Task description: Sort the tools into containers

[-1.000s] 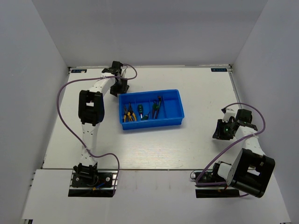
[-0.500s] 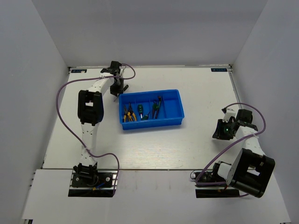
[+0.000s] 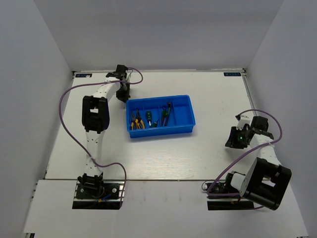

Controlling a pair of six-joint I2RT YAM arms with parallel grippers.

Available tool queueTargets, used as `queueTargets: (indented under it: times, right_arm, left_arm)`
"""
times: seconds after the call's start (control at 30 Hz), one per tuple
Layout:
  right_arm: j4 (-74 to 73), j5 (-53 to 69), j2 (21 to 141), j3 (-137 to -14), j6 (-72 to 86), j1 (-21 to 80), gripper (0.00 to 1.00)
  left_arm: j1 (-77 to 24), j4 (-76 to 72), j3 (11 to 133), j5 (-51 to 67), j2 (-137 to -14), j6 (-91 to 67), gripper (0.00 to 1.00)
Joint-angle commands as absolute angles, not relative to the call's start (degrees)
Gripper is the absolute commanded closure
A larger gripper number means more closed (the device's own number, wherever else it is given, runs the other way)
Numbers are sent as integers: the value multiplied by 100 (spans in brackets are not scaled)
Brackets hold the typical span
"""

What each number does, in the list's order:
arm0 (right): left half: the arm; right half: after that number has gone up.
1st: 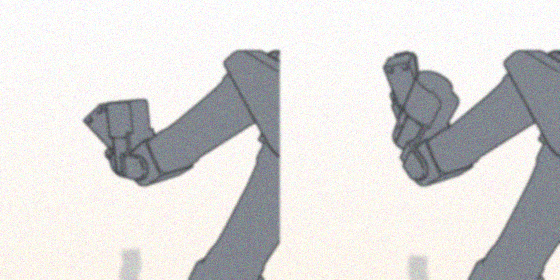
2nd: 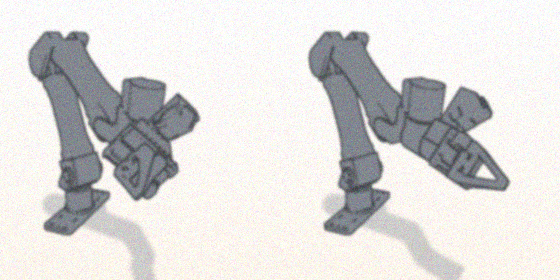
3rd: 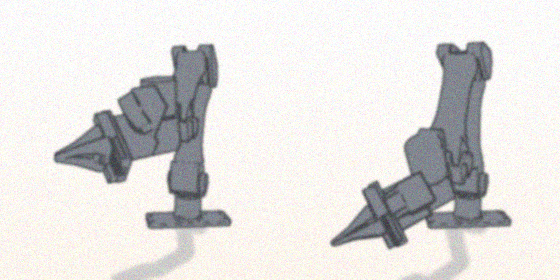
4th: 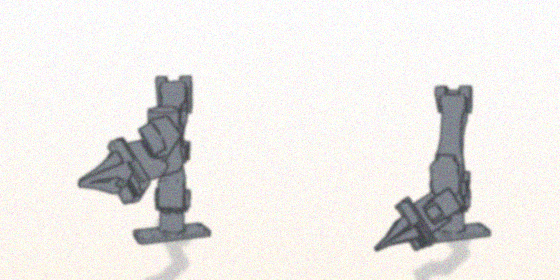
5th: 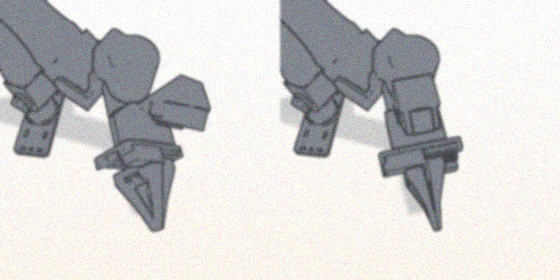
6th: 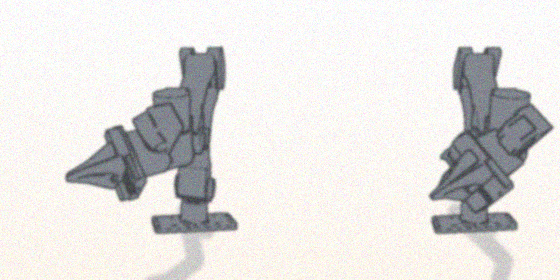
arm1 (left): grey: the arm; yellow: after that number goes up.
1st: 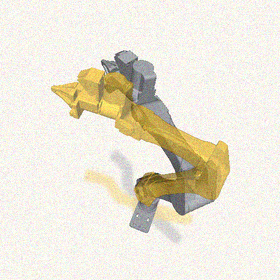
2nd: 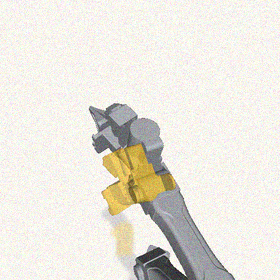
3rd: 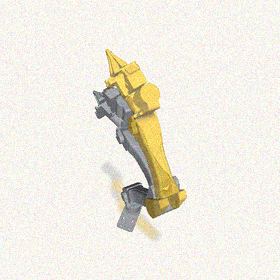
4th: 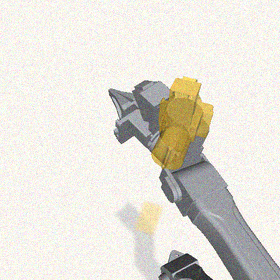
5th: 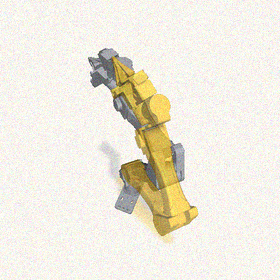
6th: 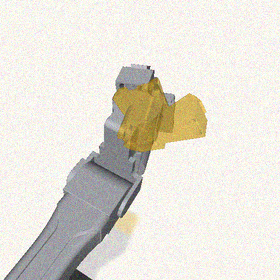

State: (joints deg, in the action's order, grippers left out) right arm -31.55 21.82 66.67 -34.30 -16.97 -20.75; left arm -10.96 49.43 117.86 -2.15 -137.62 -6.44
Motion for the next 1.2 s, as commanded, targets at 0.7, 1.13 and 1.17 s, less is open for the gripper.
queueTargets:
  times: [0.7, 1.13, 1.17]
  right_arm:
    - [-3691, 3173, 6179, -3639, -2259, -2118, 64]
    - [-3885, 3375, 5898, -3946, -2013, -2083, 76]
    - [-3893, 3375, 5863, -3955, -2021, -2083, 76]
  left_arm:
    - [-1099, 4605, 11892, -1002, -11972, -976, 100]
    - [-1388, 1480, 8738, 3558, -9827, -3257, 100]
    - [-1450, 1355, 8528, 3560, -9704, -3383, 100]
